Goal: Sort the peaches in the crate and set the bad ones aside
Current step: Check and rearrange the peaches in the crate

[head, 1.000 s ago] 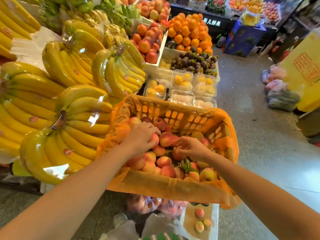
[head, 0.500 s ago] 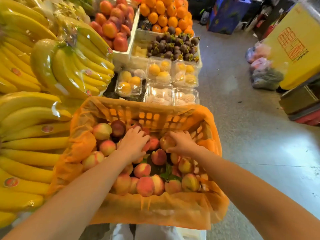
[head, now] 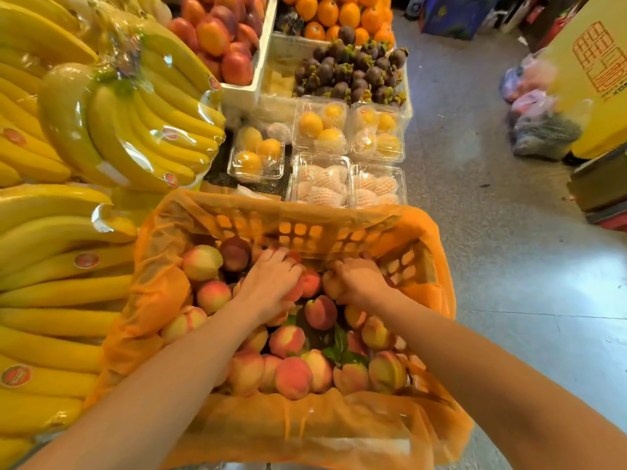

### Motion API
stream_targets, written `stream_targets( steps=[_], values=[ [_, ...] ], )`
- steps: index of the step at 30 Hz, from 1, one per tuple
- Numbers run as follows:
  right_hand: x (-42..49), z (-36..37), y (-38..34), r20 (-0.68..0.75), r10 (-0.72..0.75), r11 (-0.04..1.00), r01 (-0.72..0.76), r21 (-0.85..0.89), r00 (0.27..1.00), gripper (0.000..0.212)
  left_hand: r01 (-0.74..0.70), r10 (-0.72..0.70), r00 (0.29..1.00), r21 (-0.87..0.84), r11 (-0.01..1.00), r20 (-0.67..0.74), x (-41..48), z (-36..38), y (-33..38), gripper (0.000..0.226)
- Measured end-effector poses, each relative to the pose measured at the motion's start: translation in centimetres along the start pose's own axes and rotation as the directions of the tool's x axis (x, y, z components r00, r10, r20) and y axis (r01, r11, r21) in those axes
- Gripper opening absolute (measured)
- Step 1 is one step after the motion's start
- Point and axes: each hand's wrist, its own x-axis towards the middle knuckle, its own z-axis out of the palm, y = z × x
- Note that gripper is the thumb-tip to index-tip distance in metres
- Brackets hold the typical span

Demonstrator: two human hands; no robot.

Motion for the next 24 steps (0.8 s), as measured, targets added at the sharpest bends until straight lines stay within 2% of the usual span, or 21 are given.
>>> stream_targets(
  steps=[2, 4, 7, 11, 15, 18, 21, 24],
  values=[
    [-0.4, -0.2, 0.1, -0.035, -0.015, 1.0, 0.016, 0.025, 0.999, 0.046, -0.041, 0.038, 0.999, -0.073, 0.996, -0.034, -0.2, 0.3, -0.4, 0.074],
    [-0.9, -0.3, 0.3, -0.048, -0.035, 0.998, 0.037, 0.053, 0.998, 0.053, -0.055, 0.043, 0.997, -0.198, 0.979, -0.063, -0.5, 0.3, -0.7, 0.079],
    [-1.8, -0.6, 0.6, -0.046, -0.029, 0.986, 0.036, 0.164, 0.999, 0.07, -0.018, -0.013, 0.997, -0.387, 0.922, -0.077, -1.4, -0.3, -0.9, 0.082],
    [-2.8, -1.2, 0.5, -0.085, 0.007, 0.933, 0.024, 0.359, 0.996, 0.072, 0.05, -0.112, 0.99, -0.531, 0.846, -0.085, -3.2, -1.7, -1.2, 0.078],
    [-3.8, -1.7, -0.5, -0.109, 0.002, 0.795, 0.064, 0.603, 0.994, 0.07, 0.124, -0.235, 0.968, -0.638, 0.76, -0.091, -6.1, -3.1, -1.7, 0.075],
    [-4.5, -2.7, -2.4, -0.138, -0.029, 0.685, 0.12, 0.719, 0.99, 0.064, 0.17, -0.311, 0.944, -0.651, 0.74, -0.108, -8.7, -3.8, -2.2, 0.076],
    [-4.4, -3.8, -4.9, -0.183, -0.079, 0.614, 0.193, 0.766, 0.98, 0.061, 0.206, -0.42, 0.895, -0.698, 0.686, -0.148, -11.2, -4.6, -2.8, 0.079],
    [-3.8, -5.1, -7.5, -0.233, -0.137, 0.599, 0.267, 0.755, 0.963, 0.06, 0.215, -0.579, 0.791, -0.797, 0.564, -0.196, -13.7, -5.3, -3.6, 0.076]
  ],
)
